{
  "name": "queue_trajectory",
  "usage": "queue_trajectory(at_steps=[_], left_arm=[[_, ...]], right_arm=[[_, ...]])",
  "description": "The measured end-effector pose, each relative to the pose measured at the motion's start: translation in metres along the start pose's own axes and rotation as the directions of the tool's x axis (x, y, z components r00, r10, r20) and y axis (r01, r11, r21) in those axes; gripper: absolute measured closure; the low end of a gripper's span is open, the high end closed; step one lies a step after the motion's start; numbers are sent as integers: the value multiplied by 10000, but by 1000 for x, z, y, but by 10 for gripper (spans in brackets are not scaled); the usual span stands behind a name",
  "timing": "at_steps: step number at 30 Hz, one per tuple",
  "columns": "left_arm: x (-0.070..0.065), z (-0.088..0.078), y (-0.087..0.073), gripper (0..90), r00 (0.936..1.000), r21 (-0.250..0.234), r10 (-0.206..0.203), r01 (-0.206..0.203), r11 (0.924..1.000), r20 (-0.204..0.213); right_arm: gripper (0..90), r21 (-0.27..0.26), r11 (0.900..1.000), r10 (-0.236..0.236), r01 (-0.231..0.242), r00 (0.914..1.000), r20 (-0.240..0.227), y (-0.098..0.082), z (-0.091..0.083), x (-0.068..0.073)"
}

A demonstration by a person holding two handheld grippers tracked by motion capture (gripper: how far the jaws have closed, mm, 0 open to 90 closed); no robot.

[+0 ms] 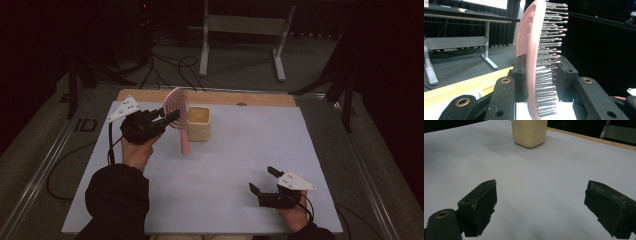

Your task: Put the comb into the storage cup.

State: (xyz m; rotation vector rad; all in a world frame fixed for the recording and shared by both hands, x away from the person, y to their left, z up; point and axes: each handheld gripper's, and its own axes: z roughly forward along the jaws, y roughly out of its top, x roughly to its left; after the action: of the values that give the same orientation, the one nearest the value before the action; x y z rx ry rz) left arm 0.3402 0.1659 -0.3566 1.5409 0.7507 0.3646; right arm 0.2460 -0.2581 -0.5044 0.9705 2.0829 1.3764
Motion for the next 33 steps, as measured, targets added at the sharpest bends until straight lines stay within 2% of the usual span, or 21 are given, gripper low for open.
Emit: queue_trajectory(at_steps=[10,20,33], left_arm=[[5,4,7,666,9995,146,94,-89,9999,-310],[9,6,6,666,9982,213,91,-79,9997,-595],[13,10,8,666,9969,302,124,-100,9995,-773]], right_arm=[[110,29,10000,5,-5,10000,36,0,0,0],[110,40,10000,-2,2,10000,40,0,0,0],[110,94,9999,-60,60,9999,82,0,0,0]])
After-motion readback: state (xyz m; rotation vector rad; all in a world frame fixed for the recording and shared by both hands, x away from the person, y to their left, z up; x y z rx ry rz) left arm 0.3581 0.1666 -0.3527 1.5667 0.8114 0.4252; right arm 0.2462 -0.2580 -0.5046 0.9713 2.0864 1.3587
